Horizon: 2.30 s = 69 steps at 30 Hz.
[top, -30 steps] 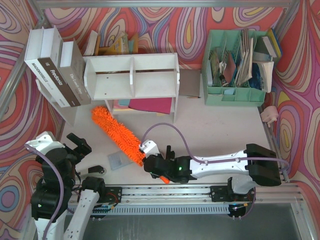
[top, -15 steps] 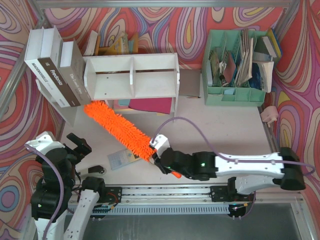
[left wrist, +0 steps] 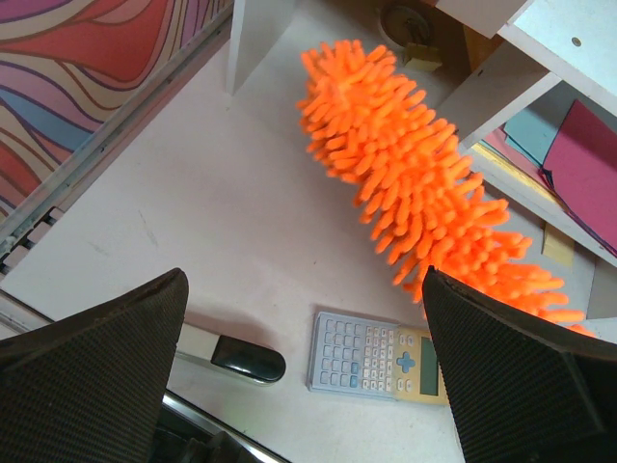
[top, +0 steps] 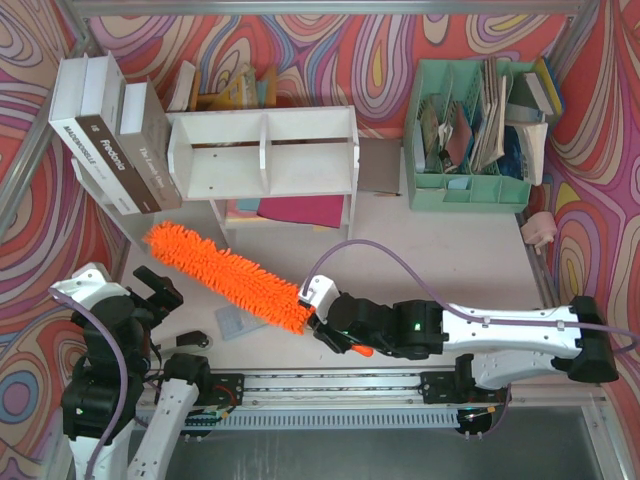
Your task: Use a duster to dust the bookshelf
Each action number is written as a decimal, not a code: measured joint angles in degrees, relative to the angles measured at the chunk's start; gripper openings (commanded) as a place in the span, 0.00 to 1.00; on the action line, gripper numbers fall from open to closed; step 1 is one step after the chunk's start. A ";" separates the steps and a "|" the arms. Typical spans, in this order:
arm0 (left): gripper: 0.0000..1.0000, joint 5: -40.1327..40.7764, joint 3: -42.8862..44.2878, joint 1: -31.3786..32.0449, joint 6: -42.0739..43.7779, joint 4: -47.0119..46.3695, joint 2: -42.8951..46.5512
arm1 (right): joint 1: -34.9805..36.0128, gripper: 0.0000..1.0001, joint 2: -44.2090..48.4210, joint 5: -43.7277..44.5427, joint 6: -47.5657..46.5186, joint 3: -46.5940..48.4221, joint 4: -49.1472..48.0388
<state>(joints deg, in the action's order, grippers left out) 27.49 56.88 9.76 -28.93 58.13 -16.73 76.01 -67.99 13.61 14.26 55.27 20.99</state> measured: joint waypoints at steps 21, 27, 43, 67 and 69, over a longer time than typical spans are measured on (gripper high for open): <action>0.99 0.04 0.00 -0.02 0.00 0.00 0.00 | 0.48 0.00 2.91 -0.72 -9.40 10.60 -3.10; 0.98 0.02 0.00 -0.02 0.00 0.00 0.00 | 0.48 0.00 7.56 0.35 -10.36 11.63 -2.89; 0.98 0.02 0.00 0.00 0.02 0.00 0.00 | 0.31 0.00 4.20 -0.15 -8.26 -0.72 -2.08; 0.98 0.02 0.00 0.00 0.00 0.00 0.00 | -0.24 0.00 6.45 3.28 -8.17 2.78 -6.88; 0.99 0.02 0.00 0.00 0.02 0.00 0.00 | -0.28 0.00 5.20 2.69 -7.67 1.18 -7.28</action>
<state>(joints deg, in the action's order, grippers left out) 27.51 56.88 9.76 -28.91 58.13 -16.73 75.72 -62.78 16.29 6.59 56.45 13.72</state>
